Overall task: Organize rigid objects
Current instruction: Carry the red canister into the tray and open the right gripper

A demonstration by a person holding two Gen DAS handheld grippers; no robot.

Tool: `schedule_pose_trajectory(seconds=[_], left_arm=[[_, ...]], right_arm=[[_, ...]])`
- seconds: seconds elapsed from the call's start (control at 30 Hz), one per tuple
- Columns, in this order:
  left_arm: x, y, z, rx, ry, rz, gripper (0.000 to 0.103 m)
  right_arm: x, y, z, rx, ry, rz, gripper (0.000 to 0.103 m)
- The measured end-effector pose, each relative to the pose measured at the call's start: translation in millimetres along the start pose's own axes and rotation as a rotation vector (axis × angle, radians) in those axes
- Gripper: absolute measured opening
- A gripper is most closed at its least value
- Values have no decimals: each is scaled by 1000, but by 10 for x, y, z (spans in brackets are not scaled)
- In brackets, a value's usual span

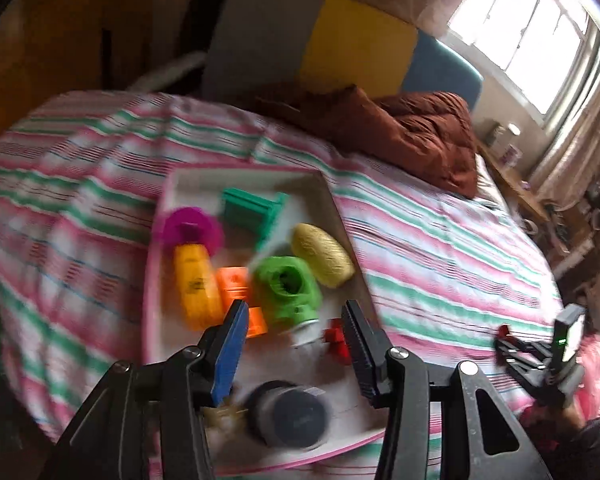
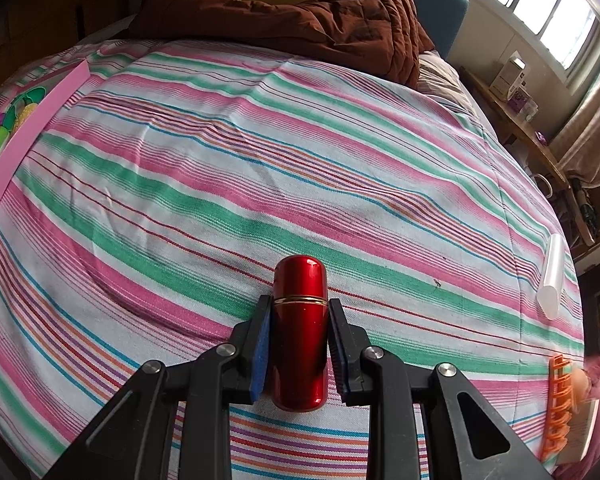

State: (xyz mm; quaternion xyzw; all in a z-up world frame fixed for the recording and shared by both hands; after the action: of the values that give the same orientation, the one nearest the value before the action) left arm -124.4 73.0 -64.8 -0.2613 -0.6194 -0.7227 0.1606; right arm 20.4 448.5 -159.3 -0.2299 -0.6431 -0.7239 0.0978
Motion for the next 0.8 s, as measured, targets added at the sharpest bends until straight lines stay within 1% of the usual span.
schedule_pose_trajectory(seconds=[0.07,0.13,0.2,0.27,0.33,0.4,0.43,0.63,0.73,0.8], left_arm=[[-45,95,-100,63,-21,38,49],[-101,178,-182,108,-38,68,49],[-144,233,-239,136,-44,88,49],[-198,276,-308,165,-42,101,49],[-231,304,-379,187,-34,114,49],[-262,322,-425,200,-29,117,49],[-265,324,-430,202,-27,117,49],[-298,363,-560,221,6,130,49],[-314,380,-624,233,22,135,49],[-322,382,-662,238,32,134,49]], right_arm=[[4,8,1,-3,-11,-6,27],[12,17,3,-3,-25,-16,27],[29,34,-16,7,-53,-28,27],[91,76,-74,45,-97,-23,27],[206,167,-216,87,-112,15,27],[369,274,-447,145,-100,59,27],[478,334,-621,185,-81,82,27],[968,468,-1557,355,29,147,27],[1189,446,-2042,403,93,157,27],[1274,406,-2281,423,115,157,27]])
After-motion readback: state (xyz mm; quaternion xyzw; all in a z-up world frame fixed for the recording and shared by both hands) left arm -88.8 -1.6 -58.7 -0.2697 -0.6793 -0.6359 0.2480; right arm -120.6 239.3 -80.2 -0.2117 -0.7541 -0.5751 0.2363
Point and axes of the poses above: each gripper's, at about its wrist camera, not at the fingertips, and y roughly against the way its jaws point, z to its right, x to its top, the point moved 5 cm from there along -y, roughly the way its jaws point, and after that the axes turned 10 degrees about x, right-handed, at the moved point
